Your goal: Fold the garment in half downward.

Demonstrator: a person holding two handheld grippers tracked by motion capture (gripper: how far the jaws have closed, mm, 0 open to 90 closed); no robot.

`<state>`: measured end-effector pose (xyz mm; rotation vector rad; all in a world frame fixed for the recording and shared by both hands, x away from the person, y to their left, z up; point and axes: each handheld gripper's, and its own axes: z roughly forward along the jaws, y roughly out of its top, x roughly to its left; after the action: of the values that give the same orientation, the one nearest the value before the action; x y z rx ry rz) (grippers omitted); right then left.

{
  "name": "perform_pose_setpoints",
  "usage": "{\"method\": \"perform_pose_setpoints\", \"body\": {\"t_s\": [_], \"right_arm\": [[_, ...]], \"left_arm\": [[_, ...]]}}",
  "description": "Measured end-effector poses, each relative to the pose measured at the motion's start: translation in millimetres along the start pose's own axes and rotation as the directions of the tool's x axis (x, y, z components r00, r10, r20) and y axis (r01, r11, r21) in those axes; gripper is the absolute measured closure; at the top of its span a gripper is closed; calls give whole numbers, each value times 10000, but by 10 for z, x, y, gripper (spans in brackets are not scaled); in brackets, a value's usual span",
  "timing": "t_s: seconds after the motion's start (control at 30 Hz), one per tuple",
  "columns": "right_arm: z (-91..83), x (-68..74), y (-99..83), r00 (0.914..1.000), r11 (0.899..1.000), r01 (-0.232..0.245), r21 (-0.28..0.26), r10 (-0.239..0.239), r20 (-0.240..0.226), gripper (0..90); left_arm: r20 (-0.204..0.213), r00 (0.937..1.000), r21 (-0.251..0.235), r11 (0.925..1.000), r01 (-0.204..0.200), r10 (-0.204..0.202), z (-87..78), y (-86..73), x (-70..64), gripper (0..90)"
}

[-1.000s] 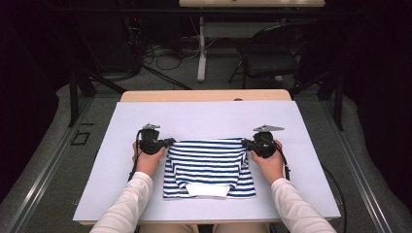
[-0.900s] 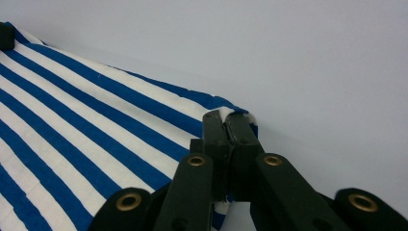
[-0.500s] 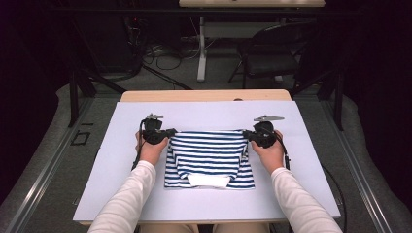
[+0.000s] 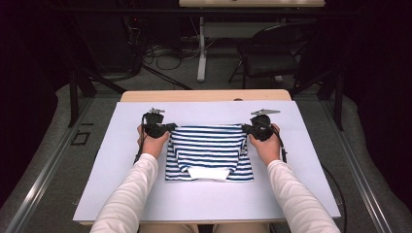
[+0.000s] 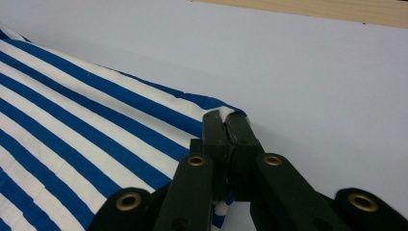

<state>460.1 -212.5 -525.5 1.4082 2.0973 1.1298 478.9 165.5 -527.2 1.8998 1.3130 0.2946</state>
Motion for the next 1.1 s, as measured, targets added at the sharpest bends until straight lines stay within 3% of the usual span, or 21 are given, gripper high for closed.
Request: {"method": "perform_pose_setpoints", "body": {"t_s": [0.33,0.77,1.1], "right_arm": [[113,-12,9,9998,9999,-157,35,157,131,885],[174,-16,-11,9996,9997,-238,73,237,178,876],[164,-14,-11,9991,9995,-311,104,308,291,772]], "left_arm": [[-143,9992,-16,9993,363,-363,81,-11,56,884],[-269,9993,163,9995,282,-278,111,-20,50,880],[-716,9967,96,9992,399,-392,56,-7,77,787]]}}
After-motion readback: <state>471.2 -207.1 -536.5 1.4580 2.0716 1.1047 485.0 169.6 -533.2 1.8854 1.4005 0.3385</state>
